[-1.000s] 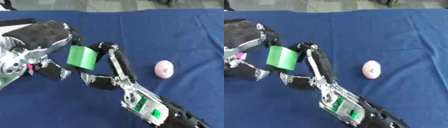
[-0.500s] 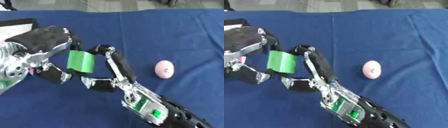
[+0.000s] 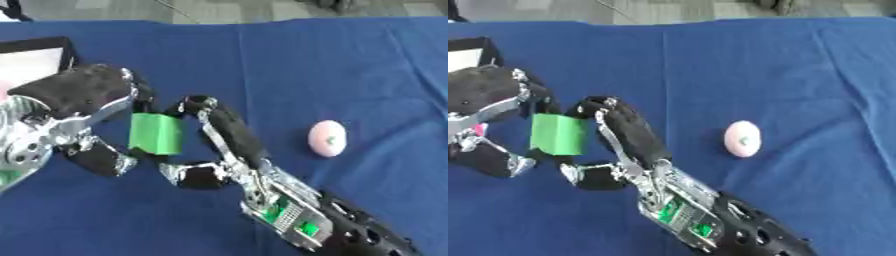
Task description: Pick up the objects with one hand, pass them to the other hand, and then place them into the box on the other side of the table.
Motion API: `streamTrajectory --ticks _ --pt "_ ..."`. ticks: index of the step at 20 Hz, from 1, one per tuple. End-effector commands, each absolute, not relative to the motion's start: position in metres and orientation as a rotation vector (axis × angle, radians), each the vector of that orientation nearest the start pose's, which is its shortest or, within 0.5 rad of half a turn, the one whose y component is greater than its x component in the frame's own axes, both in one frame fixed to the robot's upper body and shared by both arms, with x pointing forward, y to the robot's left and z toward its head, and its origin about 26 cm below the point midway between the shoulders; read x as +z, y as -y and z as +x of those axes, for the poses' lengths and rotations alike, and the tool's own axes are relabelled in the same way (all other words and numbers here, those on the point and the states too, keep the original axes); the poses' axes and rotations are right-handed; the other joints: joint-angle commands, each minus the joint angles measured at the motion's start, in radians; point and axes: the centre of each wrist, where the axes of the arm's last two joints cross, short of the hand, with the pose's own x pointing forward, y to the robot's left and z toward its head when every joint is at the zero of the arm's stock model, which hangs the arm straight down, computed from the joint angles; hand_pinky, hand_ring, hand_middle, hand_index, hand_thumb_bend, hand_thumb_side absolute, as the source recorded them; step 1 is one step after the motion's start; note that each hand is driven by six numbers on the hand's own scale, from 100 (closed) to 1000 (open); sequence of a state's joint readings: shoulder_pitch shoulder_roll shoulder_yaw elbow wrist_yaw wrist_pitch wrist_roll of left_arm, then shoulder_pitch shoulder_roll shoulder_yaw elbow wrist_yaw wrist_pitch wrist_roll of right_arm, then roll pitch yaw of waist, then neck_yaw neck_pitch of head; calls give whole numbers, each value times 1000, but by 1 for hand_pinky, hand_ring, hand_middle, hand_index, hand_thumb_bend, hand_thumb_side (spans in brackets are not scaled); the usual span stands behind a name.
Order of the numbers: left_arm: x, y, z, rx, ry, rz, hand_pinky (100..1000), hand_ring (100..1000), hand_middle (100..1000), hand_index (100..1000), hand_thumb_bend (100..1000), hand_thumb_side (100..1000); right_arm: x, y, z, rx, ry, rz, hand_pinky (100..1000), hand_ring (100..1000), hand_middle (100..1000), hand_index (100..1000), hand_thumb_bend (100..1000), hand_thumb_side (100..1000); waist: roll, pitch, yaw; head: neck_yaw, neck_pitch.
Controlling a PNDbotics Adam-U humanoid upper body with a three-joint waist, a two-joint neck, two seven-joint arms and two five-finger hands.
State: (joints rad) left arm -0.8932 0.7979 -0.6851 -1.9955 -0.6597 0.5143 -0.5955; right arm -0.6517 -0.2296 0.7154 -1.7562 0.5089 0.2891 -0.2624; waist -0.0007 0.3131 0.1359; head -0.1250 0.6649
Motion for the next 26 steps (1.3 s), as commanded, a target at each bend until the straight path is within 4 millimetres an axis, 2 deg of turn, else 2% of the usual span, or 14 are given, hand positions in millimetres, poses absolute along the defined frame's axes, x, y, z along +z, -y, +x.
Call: streamTrajectory --ticks 1,3,5,7,11,13,17,20,22,25,26 --pt "297 -171 293 -1695 1490 1055 686 538 393 511 253 100 171 57 297 986 2227 -434 889 781 697 936 197 113 4 -21 -1 1 -10" --pt "295 -176 294 -1684 1483 1064 684 538 391 510 261 100 171 58 297 982 2226 -446 891 786 708 953 199 145 3 -20 -1 1 -11" --pt "294 -180 295 -1673 1473 1070 684 538 390 509 260 100 172 58 297 969 2233 -463 895 790 706 962 217 138 3 -19 -2 2 -12" --pt "293 -182 295 -1664 1472 1074 683 538 390 509 257 100 172 58 297 963 2240 -468 899 787 695 970 266 100 2 -18 -2 1 -12" --pt "293 -184 295 -1646 1484 1075 678 534 385 506 261 100 172 58 296 984 2240 -441 908 784 686 976 372 100 1 -18 -2 0 -12" --pt "293 -185 295 -1636 1492 1073 678 533 383 506 265 100 172 59 297 1005 2231 -425 917 792 691 982 354 100 2 -17 -3 0 -12" --pt "291 -188 296 -1628 1502 1063 679 536 382 506 269 100 174 61 298 1043 2218 -401 940 806 704 989 238 100 2 -16 -5 -2 -11" --pt "291 -189 296 -1629 1511 1056 677 535 381 505 268 100 177 62 297 1049 2223 -388 949 808 707 988 310 100 3 -16 -6 -1 -10" --pt "291 -190 296 -1624 1517 1057 675 533 377 503 270 100 179 63 297 1051 2226 -385 952 811 712 992 313 100 3 -16 -7 -1 -11" --pt "290 -191 296 -1622 1527 1054 673 531 371 500 272 100 179 64 297 1066 2218 -389 961 821 728 1000 299 100 3 -17 -7 -2 -11" --pt "290 -191 296 -1623 1530 1050 672 531 369 499 273 100 178 65 298 1078 2210 -393 973 831 741 1000 219 100 3 -18 -8 -2 -11"
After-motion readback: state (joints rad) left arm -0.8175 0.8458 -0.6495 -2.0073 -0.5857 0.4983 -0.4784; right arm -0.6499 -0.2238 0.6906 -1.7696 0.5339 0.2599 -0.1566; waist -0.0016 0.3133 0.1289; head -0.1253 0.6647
